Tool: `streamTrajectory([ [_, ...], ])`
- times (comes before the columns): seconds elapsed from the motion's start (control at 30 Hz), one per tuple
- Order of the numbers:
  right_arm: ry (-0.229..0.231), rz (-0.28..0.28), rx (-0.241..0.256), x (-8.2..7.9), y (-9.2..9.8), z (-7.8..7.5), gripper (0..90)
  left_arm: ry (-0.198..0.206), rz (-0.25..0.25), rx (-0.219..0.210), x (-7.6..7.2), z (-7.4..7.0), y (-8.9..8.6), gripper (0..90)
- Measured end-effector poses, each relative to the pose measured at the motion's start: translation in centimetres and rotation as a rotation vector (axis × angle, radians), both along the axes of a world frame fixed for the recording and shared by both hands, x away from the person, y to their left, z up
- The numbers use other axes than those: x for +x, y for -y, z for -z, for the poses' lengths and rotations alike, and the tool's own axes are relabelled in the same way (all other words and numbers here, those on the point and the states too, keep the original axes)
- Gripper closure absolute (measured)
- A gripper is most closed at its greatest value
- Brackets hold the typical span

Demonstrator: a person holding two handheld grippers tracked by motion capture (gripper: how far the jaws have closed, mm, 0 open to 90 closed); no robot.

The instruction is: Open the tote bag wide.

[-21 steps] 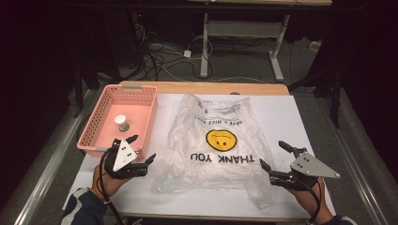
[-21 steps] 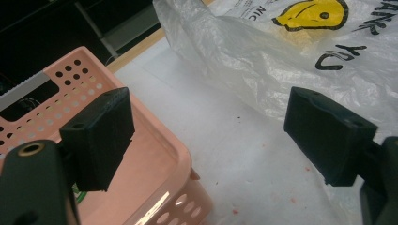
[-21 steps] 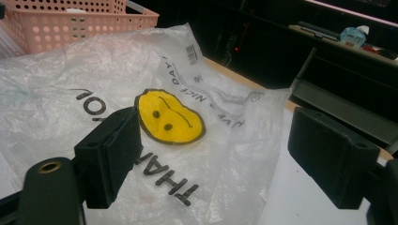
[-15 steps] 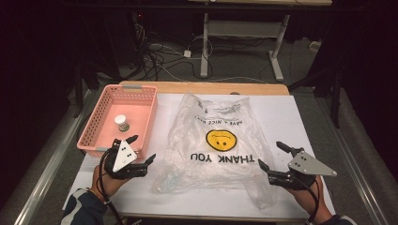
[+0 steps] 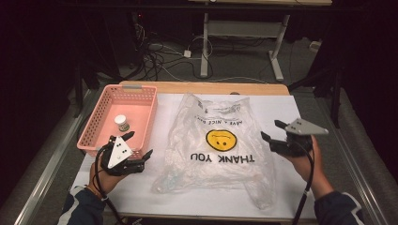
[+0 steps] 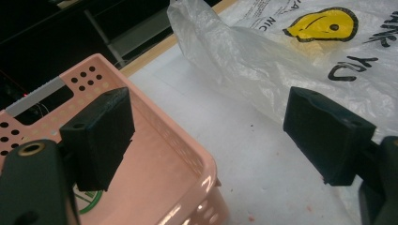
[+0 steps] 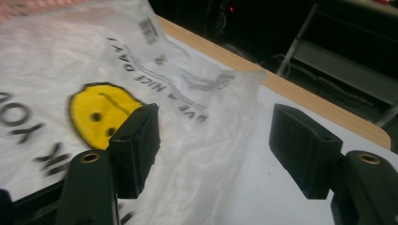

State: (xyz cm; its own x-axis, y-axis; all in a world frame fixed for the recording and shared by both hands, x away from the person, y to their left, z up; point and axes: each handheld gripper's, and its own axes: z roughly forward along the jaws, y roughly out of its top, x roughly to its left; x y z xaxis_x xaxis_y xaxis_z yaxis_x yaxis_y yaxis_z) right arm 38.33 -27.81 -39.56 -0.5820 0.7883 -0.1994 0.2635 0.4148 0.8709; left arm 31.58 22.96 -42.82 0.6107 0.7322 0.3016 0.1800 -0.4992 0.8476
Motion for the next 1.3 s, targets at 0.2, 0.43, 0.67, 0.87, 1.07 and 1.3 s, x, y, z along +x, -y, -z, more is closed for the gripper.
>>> streamTrajectory([
  [0.2, -0.062, 0.039, -0.006, 6.1, -1.7, -0.1, 36.7, -0.004, 0.006, -0.002, 0.2, 0.2, 0.1, 16.5],
  [0.43, -0.183, 0.094, -0.066, 12.4, -3.0, 1.0, 35.7, -0.019, 0.02, 0.001, -0.1, 0.5, -0.1, 16.5],
  [0.67, -0.338, 0.114, -0.08, 18.1, -4.5, 3.7, 45.9, -0.05, 0.028, 0.036, -0.5, 1.1, 0.6, 16.5],
  [0.87, -0.335, 0.142, -0.138, 18.6, -5.7, 4.6, 84.1, -0.056, 0.05, 0.066, -0.7, 1.5, 1.0, 16.5],
  [1.07, -0.331, 0.238, -0.109, 18.3, -4.3, 4.7, 90.0, -0.049, 0.057, 0.066, -0.7, 1.3, 0.8, 16.5],
  [1.3, -0.315, 0.473, -0.023, 17.0, 1.6, 4.3, 90.0, -0.048, 0.028, 0.069, -0.6, 1.2, 0.5, 16.5],
])
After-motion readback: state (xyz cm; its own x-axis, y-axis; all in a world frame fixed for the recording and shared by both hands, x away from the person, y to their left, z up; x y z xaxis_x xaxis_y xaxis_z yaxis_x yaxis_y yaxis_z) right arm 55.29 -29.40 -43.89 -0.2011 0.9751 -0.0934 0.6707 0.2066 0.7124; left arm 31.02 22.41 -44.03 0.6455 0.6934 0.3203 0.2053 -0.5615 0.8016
